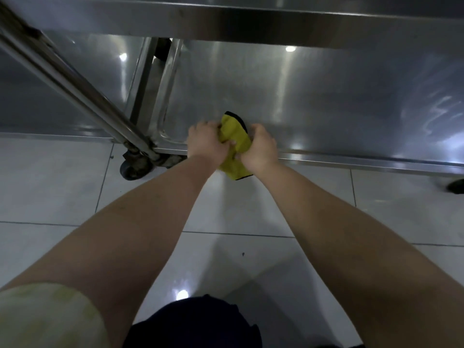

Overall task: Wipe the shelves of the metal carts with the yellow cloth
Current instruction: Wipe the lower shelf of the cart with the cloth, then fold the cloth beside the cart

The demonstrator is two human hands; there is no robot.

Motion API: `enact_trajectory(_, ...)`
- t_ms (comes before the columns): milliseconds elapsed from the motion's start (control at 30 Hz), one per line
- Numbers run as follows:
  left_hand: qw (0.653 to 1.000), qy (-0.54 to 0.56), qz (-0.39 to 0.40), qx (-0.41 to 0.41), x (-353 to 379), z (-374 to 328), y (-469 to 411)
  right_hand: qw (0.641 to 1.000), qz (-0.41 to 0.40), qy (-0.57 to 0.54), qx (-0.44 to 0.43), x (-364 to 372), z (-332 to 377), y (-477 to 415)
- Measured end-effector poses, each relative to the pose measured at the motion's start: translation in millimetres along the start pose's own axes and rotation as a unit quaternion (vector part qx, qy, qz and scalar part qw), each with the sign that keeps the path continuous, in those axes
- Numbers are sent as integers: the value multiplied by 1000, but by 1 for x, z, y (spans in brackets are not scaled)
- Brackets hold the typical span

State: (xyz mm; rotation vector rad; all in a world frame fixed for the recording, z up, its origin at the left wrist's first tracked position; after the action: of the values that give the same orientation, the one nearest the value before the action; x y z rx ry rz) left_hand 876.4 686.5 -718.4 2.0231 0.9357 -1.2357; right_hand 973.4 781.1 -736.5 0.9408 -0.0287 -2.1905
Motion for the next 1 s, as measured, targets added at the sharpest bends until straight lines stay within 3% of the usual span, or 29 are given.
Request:
enact_trajectory(100, 997, 57, 20, 46, -14, -6, 14, 996, 56, 63, 2, -15, 2, -3)
enact_trajectory(200, 990, 124, 9, 62, -33, -12, 34, 992, 42, 107, -60, -39, 7, 11)
enact_trajectory(267, 991, 122, 15, 55, -50, -24, 48, 993, 51, 62, -88, -58, 15, 31)
enact_trajectory(400, 971, 237, 34, 0, -113, -69, 88, 993, 48, -68, -82, -119, 51, 85)
enact_trajectory(567, 970, 237, 48, 29, -228, -117, 145, 993, 51, -78, -71, -204, 118, 162)
enact_trajectory(700, 971, 228, 35, 62, -344, -152, 185, 987, 91, -86, -97, -274, 196, 220)
enact_trajectory(867, 954, 293, -38, 47, -514, -184, 237, 970, 58, -73, -226, -365, 345, 288)
enact_trajectory(1000, 953, 287, -86, 54, -648, -206, 288, 943, 143, -68, -294, -419, 467, 340)
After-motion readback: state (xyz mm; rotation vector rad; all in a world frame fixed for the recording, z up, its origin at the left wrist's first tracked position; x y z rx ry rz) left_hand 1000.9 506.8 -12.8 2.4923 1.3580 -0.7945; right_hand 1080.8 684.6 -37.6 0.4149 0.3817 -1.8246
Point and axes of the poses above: each hand's wrist, its own y-axis away from the middle knuckle, its own x-axis out of the palm, z = x × y, the point moved 3 cm from there along -y, towards the middle knuckle, and after that the axes turned 1 degree about -y, right-handed, at the moved point
